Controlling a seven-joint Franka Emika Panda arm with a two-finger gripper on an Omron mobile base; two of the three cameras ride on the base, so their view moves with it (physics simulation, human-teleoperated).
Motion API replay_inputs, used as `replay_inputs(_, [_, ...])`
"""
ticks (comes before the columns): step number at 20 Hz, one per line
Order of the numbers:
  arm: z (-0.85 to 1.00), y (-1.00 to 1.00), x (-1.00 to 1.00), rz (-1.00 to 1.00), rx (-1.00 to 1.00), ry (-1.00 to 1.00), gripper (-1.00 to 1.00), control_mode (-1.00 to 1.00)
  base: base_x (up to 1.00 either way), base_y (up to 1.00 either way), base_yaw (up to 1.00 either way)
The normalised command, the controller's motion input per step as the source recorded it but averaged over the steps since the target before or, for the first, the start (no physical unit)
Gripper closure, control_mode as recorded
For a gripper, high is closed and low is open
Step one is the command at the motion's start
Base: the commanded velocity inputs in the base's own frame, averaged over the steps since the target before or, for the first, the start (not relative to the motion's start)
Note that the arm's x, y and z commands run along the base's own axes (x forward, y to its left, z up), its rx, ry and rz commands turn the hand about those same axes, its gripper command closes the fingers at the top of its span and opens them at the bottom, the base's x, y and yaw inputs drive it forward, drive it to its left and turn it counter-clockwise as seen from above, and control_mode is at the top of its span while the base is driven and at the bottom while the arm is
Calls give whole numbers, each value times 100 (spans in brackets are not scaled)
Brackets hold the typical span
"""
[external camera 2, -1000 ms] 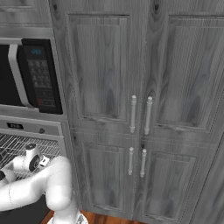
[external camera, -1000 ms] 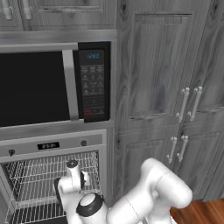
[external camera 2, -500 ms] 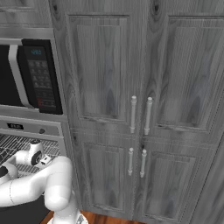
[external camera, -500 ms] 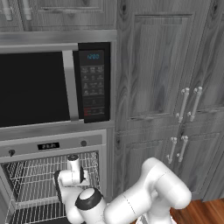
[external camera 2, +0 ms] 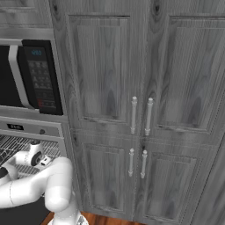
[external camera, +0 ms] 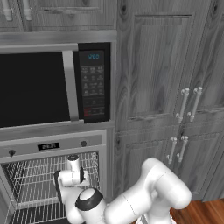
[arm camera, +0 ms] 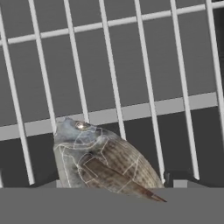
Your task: Take the fish from the oven and place it on the plate on the counter.
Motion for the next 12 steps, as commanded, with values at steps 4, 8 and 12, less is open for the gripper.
replay_inputs(4, [5, 0, -48, 4, 0, -11, 100, -100, 0, 0, 0])
replay_inputs(8, [24, 0, -65, 7, 0, -15, 100, -100, 0, 0, 0])
replay_inputs(12, [64, 0, -60, 8, 0, -11, 100, -100, 0, 0, 0])
